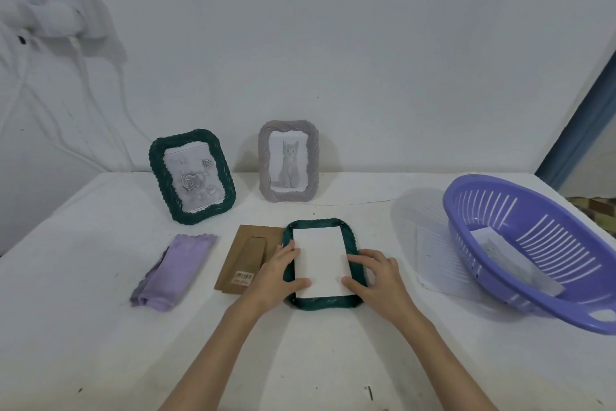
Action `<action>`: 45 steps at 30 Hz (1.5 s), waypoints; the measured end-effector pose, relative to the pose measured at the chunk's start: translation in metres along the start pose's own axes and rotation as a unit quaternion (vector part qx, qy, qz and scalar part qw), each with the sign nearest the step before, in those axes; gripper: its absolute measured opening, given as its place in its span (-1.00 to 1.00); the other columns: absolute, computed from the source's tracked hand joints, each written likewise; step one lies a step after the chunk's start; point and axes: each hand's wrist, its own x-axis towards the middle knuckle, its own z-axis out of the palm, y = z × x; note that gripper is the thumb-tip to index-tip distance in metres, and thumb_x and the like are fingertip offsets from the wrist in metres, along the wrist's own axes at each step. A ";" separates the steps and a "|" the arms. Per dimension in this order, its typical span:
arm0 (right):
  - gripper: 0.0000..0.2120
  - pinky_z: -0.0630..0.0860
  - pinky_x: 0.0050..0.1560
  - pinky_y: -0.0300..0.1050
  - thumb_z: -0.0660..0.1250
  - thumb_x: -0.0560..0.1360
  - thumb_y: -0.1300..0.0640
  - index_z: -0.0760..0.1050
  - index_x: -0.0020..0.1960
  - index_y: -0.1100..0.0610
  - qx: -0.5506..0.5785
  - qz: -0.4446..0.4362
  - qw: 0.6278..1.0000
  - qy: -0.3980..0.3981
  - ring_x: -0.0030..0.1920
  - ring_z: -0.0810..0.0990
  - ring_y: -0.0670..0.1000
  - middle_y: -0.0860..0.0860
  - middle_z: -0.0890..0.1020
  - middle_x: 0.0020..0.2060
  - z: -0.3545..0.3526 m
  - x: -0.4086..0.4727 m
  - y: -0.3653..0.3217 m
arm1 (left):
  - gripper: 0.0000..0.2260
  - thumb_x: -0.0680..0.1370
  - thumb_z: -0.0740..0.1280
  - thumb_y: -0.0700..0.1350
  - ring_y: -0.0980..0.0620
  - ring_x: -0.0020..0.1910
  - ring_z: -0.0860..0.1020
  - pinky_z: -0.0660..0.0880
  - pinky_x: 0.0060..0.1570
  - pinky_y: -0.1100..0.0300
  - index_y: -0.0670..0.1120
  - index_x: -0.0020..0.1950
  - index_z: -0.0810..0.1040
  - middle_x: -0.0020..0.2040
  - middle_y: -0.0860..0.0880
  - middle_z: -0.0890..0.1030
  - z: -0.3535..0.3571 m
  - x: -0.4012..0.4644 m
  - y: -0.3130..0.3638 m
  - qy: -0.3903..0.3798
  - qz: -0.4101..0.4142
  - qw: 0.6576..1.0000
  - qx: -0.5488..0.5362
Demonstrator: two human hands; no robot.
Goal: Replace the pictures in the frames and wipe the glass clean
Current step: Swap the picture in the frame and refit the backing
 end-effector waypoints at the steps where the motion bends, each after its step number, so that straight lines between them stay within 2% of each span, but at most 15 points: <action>1: -0.56 0.22 0.17 -0.26 0.40 0.42 -0.01 0.44 0.28 -0.01 0.012 0.003 1.000 0.002 0.17 0.24 -0.05 -0.07 0.41 0.25 0.000 -0.001 0.000 | -0.43 0.49 0.36 -0.09 0.06 0.52 -0.03 0.01 0.49 0.08 -0.10 0.45 0.22 0.50 0.10 0.09 -0.002 -0.001 -0.001 0.048 0.010 0.999 0.016; 4: -0.54 0.28 0.19 -0.22 0.39 0.43 -0.01 0.40 0.30 -0.05 0.048 0.014 0.999 0.000 0.16 0.25 -0.06 -0.08 0.42 0.20 0.002 -0.004 -0.002 | -0.47 0.48 0.37 -0.03 -0.09 0.51 0.03 0.07 0.48 0.01 -0.20 0.37 0.33 0.50 -0.09 0.15 -0.010 0.000 -0.012 0.232 -0.019 0.964 0.126; 8: -0.55 0.33 0.20 -0.19 0.39 0.43 -0.01 0.40 0.29 -0.04 0.059 0.022 0.998 0.004 0.16 0.28 -0.05 -0.07 0.44 0.17 0.005 -0.006 -0.003 | -0.35 0.43 0.40 0.07 -0.18 0.50 0.04 0.09 0.46 0.01 -0.33 0.33 0.31 0.49 -0.26 0.11 -0.020 -0.002 -0.029 0.237 -0.167 0.944 0.155; 13: -0.54 0.34 0.19 -0.19 0.39 0.43 0.02 0.40 0.30 -0.02 0.061 0.030 0.998 0.003 0.15 0.29 -0.04 -0.06 0.45 0.18 0.005 -0.006 -0.004 | -0.42 0.40 0.45 -0.01 -0.24 0.30 0.34 0.33 0.31 -0.07 -0.36 0.24 0.39 0.30 -0.31 0.39 -0.024 -0.004 -0.031 0.296 -0.162 0.933 0.123; 16: -0.55 0.34 0.18 -0.18 0.37 0.45 0.05 0.37 0.32 -0.05 0.073 0.033 0.996 0.024 0.14 0.32 -0.01 -0.05 0.46 0.16 0.000 -0.002 -0.009 | -0.45 0.39 0.46 -0.07 -0.23 0.20 0.41 0.41 0.22 -0.07 -0.35 0.22 0.37 0.22 -0.28 0.43 -0.032 -0.006 -0.016 0.368 -0.125 0.918 0.081; 18: -0.58 0.33 0.07 -0.29 0.32 0.49 0.07 0.36 0.32 -0.09 0.090 0.008 0.995 0.035 0.04 0.36 -0.05 -0.06 0.50 0.09 -0.004 0.002 -0.021 | -0.50 0.37 0.48 -0.07 -0.16 0.16 0.43 0.45 0.16 -0.03 -0.29 0.17 0.40 0.20 -0.21 0.42 -0.037 -0.007 -0.002 0.387 -0.073 0.919 0.037; 20: -0.62 0.34 -0.09 -0.43 0.29 0.51 0.07 0.37 0.31 -0.14 0.125 -0.032 0.991 0.020 -0.15 0.38 -0.12 -0.09 0.55 0.01 -0.008 0.008 -0.037 | -0.53 0.36 0.49 -0.04 -0.06 0.12 0.43 0.47 0.14 0.04 -0.21 0.14 0.42 0.20 -0.12 0.40 -0.037 -0.007 0.014 0.370 -0.031 0.928 -0.021; 24: -0.65 0.39 -0.22 -0.39 0.33 0.48 0.05 0.47 0.25 -0.12 0.195 -0.087 0.977 -0.006 -0.32 0.37 -0.16 -0.18 0.59 0.00 -0.013 0.018 -0.058 | -0.58 0.36 0.48 0.02 0.07 0.00 0.45 0.45 -0.01 0.24 -0.10 0.09 0.43 0.10 0.04 0.34 -0.023 -0.005 0.046 0.295 -0.032 0.948 -0.118; 26: -0.69 0.39 -0.21 -0.41 0.41 0.43 0.11 0.54 0.16 -0.06 0.194 -0.100 0.976 0.015 -0.30 0.39 -0.16 -0.17 0.60 -0.02 -0.017 0.022 -0.057 | -0.63 0.43 0.42 0.02 0.14 -0.06 0.46 0.41 -0.08 0.34 -0.12 0.14 0.46 0.13 0.02 0.38 -0.016 -0.004 0.053 0.253 -0.025 0.957 -0.138; 29: -0.67 0.38 -0.12 -0.42 0.45 0.38 0.16 0.56 0.11 -0.07 0.158 -0.071 0.985 0.019 -0.21 0.41 -0.13 -0.12 0.59 -0.02 -0.026 0.025 -0.042 | -0.73 0.53 0.30 -0.13 0.07 0.03 0.50 0.46 0.03 0.23 -0.12 0.22 0.48 0.22 -0.09 0.51 -0.016 -0.001 0.048 0.191 -0.027 0.968 -0.162; 33: -0.62 0.32 -0.04 -0.38 0.47 0.36 0.16 0.53 0.13 -0.10 0.112 -0.034 0.992 -0.037 -0.05 0.39 -0.06 -0.15 0.58 0.01 -0.030 0.027 -0.020 | -0.57 0.45 0.35 -0.35 0.00 0.04 0.52 0.50 0.10 0.12 -0.11 0.30 0.46 0.23 -0.10 0.53 -0.022 -0.004 0.036 0.103 -0.046 0.983 -0.146; 35: -0.58 0.32 0.02 -0.39 0.50 0.33 0.14 0.53 0.16 -0.08 0.101 -0.030 0.993 -0.061 0.00 0.38 -0.09 -0.16 0.57 0.02 -0.025 0.026 -0.015 | -0.52 0.41 0.39 -0.37 0.00 0.00 0.52 0.51 0.07 0.14 -0.10 0.30 0.46 0.21 -0.08 0.53 -0.022 -0.005 0.033 0.088 -0.049 0.987 -0.127; 37: -0.55 0.33 0.14 -0.26 0.52 0.31 0.11 0.53 0.16 -0.10 0.086 -0.031 0.994 -0.065 0.07 0.39 -0.07 -0.19 0.56 0.02 -0.021 0.025 -0.009 | -0.49 0.40 0.41 -0.37 0.03 -0.03 0.52 0.50 -0.02 0.24 -0.10 0.31 0.45 0.16 -0.04 0.53 -0.020 -0.006 0.029 0.075 -0.052 0.989 -0.112; 40: -0.53 0.30 0.16 -0.16 0.51 0.30 0.06 0.52 0.18 -0.11 0.050 -0.027 0.997 -0.062 0.06 0.36 -0.05 -0.26 0.52 0.02 -0.017 0.021 -0.005 | -0.48 0.38 0.42 -0.37 0.05 -0.07 0.52 0.43 -0.18 0.39 -0.10 0.31 0.45 0.10 0.01 0.52 -0.018 -0.006 0.025 0.069 -0.057 0.991 -0.103; 45: -0.52 0.30 0.22 -0.06 0.51 0.30 0.03 0.51 0.19 -0.13 0.026 -0.033 0.998 -0.053 0.04 0.33 -0.09 -0.31 0.48 0.00 -0.014 0.016 -0.004 | -0.47 0.38 0.42 -0.38 0.07 -0.09 0.52 0.44 -0.21 0.38 -0.09 0.31 0.46 0.08 0.03 0.51 -0.016 -0.006 0.022 0.066 -0.063 0.991 -0.097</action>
